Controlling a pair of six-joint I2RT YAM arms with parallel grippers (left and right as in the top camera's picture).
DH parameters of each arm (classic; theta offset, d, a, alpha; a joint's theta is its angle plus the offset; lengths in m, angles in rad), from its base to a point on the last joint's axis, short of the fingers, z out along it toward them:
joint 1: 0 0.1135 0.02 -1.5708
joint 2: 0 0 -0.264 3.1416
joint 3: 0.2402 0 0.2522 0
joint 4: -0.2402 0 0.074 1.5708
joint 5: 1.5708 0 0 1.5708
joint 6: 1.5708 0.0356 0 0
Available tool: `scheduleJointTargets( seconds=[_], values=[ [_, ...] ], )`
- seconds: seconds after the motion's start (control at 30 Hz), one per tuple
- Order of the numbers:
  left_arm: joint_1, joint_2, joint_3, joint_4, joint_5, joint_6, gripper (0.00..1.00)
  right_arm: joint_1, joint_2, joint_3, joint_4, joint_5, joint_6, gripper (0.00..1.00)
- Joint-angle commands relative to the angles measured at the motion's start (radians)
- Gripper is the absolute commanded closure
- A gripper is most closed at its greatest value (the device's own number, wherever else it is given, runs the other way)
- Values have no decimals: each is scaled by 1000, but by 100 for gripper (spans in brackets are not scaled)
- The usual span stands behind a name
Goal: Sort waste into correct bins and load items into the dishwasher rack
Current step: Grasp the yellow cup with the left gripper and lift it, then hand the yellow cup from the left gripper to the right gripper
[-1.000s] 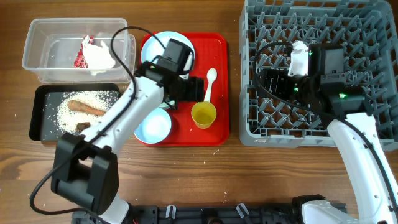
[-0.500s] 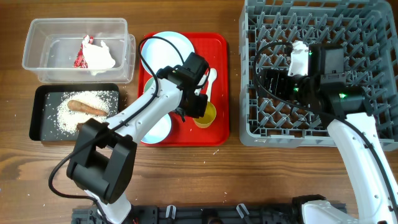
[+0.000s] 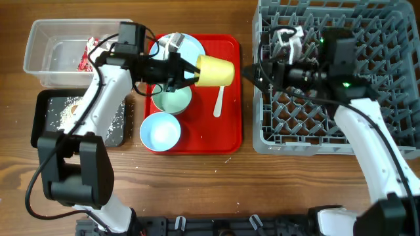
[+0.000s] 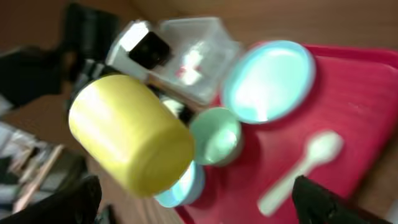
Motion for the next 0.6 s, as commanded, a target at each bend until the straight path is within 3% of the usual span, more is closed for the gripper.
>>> scheduleJointTargets(
  seconds=[0.0,0.17,0.4,0.53,0.57],
  values=[
    [7,-26,14,2,269,-8,96,0,69,17,140,-332,-16,0],
    [6,-26,14,-2,301,-28,96,13,94,17,270,-426,-16,0],
    [3,-26,14,-1,301,-27,96,106,95,17,318,-306,19,2],
    [-3,-26,14,6,298,-27,96,149,95,17,417,-299,68,13],
    [-4,-26,14,18,298,-27,96,153,95,17,420,-299,71,21]
  ],
)
